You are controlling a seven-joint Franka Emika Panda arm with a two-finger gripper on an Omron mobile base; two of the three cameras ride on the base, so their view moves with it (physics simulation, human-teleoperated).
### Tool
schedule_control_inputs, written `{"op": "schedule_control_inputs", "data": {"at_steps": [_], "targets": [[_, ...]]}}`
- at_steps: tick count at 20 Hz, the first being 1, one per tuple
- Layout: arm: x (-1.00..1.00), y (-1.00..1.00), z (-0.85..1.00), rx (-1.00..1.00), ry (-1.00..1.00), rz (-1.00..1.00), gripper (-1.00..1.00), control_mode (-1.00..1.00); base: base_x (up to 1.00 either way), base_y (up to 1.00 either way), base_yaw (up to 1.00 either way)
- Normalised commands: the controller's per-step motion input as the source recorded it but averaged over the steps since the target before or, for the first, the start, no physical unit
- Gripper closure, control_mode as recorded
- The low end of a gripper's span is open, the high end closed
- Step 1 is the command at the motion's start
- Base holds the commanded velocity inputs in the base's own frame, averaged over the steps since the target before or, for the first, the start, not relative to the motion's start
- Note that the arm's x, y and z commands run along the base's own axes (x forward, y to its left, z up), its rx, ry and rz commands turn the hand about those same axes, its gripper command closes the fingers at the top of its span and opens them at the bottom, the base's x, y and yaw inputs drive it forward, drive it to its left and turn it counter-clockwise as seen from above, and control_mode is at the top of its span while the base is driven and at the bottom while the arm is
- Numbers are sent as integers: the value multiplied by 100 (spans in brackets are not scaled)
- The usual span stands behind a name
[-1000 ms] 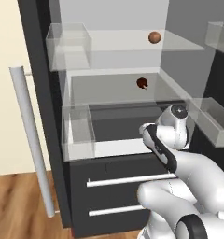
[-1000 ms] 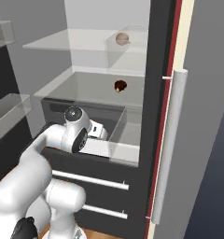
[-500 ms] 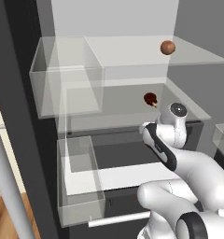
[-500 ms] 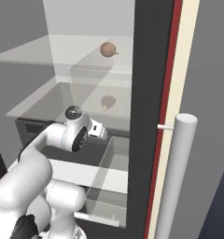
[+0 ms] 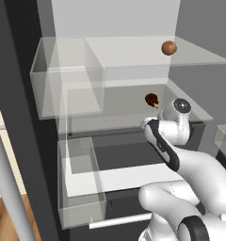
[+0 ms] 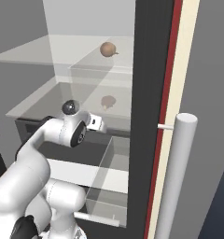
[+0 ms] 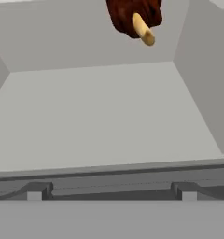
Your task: Place one onion and one steak in each tupperware on the nearby counter, to pack two identical lunches.
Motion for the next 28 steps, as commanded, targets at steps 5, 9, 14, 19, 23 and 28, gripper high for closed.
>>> {"op": "schedule_control_inputs", "data": {"at_steps": [5,9,14,19,23,28], "targets": [[0,0,44,-2,0,-3,-100,-100,0,0,0],[12,-1,23,0,0,-5,-100,-100,0,0,0],[18,-18,14,0,0,-5,-100,-100,0,0,0],[28,-19,0,0,-5,0,-100,-100,0,0,0],[36,-16,0,0,-10,0,-100,-100,0,0,0],[26,-7,0,0,-7,0,-100,-100,0,0,0]]}}
